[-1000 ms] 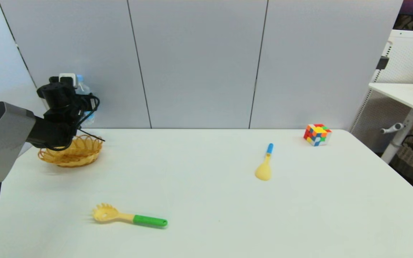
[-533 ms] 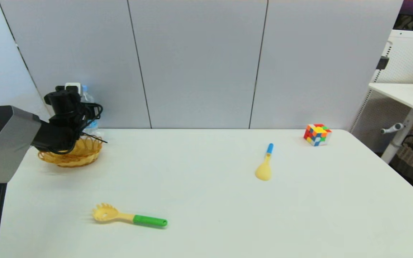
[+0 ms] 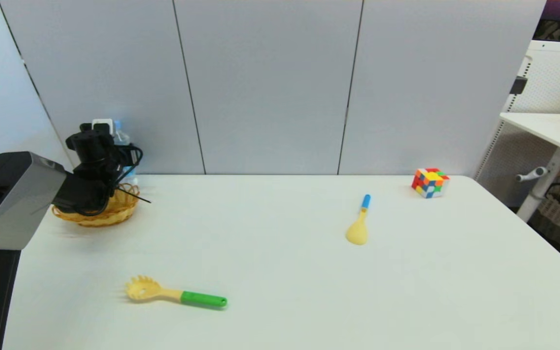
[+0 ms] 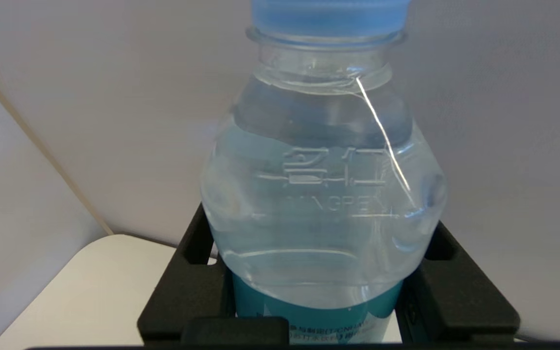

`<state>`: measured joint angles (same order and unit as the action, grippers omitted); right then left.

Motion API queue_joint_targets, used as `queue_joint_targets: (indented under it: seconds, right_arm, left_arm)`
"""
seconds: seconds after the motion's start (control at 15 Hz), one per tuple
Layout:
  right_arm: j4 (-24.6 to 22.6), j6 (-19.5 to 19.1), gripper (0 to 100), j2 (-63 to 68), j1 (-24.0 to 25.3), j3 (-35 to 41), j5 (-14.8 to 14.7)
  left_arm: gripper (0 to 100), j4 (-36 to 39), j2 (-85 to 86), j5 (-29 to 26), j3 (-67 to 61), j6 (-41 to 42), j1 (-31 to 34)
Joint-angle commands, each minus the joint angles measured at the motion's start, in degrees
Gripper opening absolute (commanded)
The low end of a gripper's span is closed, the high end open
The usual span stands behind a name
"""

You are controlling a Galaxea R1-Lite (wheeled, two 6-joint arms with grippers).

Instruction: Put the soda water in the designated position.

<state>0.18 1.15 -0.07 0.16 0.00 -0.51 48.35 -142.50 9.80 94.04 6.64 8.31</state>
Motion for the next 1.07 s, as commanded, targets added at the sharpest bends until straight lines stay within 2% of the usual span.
queue_joint_targets:
  seconds: [0.07,0.13,0.2,0.8,1.07]
  right_arm:
    - [-0.01,0.0,100,0.07,0.02,0.09,-0.02]
    - [-0.01,0.0,100,0.07,0.02,0.09,-0.02]
    - [-0.01,0.0,100,0.07,0.11,0.09,-0.02]
    - [-0.01,0.0,100,0.07,0.02,0.09,-0.02]
    - [-0.01,0.0,100,0.07,0.02,0.09,-0.02]
  left_arm:
    - [0,0.34,-0.59,0.13,0.09,-0.05,0.04]
    - [0,0.52,-0.59,0.04,0.09,-0.05,0.04]
    - [100,0.78,-0.59,0.04,0.0,-0.05,0.04]
    - [100,1.57,1.08,-0.22,1.24,0.21,0.04]
    - [100,-6.42,11.8,-2.24,3.08,-1.19,0.04]
